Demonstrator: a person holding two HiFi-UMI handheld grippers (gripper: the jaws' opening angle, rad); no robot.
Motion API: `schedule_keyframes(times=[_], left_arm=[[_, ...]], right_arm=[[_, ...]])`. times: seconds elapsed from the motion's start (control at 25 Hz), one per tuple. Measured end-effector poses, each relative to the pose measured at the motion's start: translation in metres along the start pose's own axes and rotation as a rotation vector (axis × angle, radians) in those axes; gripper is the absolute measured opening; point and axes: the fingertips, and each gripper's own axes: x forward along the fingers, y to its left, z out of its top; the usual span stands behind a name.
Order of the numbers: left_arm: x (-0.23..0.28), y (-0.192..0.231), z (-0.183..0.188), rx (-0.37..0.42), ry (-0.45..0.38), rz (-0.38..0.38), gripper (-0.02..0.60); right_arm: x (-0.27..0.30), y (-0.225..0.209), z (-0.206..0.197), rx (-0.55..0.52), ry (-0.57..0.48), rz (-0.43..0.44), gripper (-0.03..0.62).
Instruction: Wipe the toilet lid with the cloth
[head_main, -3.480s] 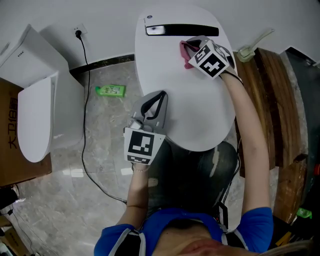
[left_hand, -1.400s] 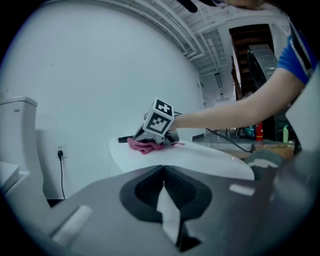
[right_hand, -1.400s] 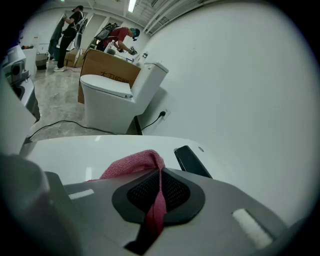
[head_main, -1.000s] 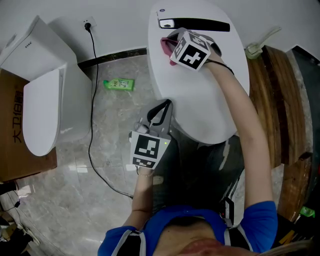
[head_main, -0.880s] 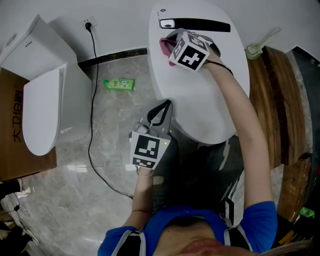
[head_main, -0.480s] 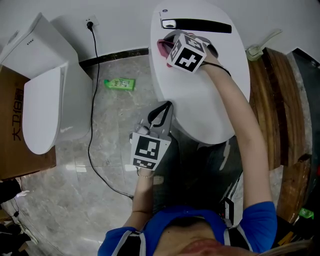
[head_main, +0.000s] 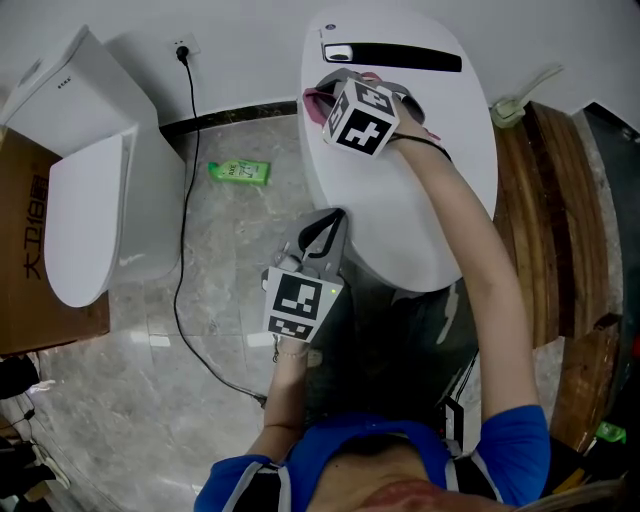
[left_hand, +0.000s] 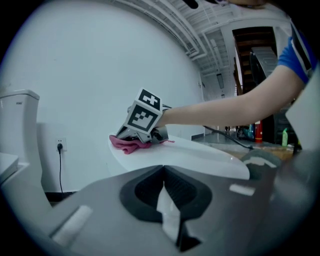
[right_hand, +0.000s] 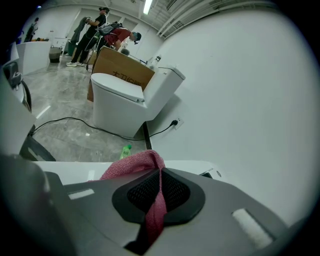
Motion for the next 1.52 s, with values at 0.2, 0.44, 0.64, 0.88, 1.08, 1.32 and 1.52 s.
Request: schedule_keyframes(times=[0.2, 0.44, 0.64, 0.88, 1.08, 1.32, 1.52], left_arm=[[0.002, -0.004, 0.0, -0.005, -0.005, -0.004, 0.002], [0.007, -0.001, -0.005, -0.018, 0.006, -0.003, 0.002], [0.012, -0.003, -0.006, -0.022, 0.009, -0.009, 0.002], [0.016, -0.005, -0.008, -0.027, 0.003, -0.007, 0.002], [0.018, -0.008, -0.008, -0.017, 0.002, 0.005, 0.002], [0.019, -0.009, -0.008, -0.001, -0.002, 0.025, 0.002], [0.021, -0.011, -0.008, -0.013, 0.002, 0.031, 0.002]], right_arm=[[0.001, 0.006, 0.006, -0.009, -0.006, 0.007, -0.006], [0.0, 0.011, 0.01, -0.006, -0.01, 0.008, -0.006], [-0.004, 0.02, 0.013, -0.015, -0.036, 0.029, -0.006], [-0.009, 0.03, 0.017, -0.037, -0.059, 0.036, -0.006], [-0.015, 0.041, 0.019, -0.056, -0.084, 0.046, -0.005], [-0.023, 0.052, 0.017, -0.076, -0.112, 0.05, -0.003], [-0.026, 0.052, 0.014, -0.057, -0.128, 0.075, 0.008]])
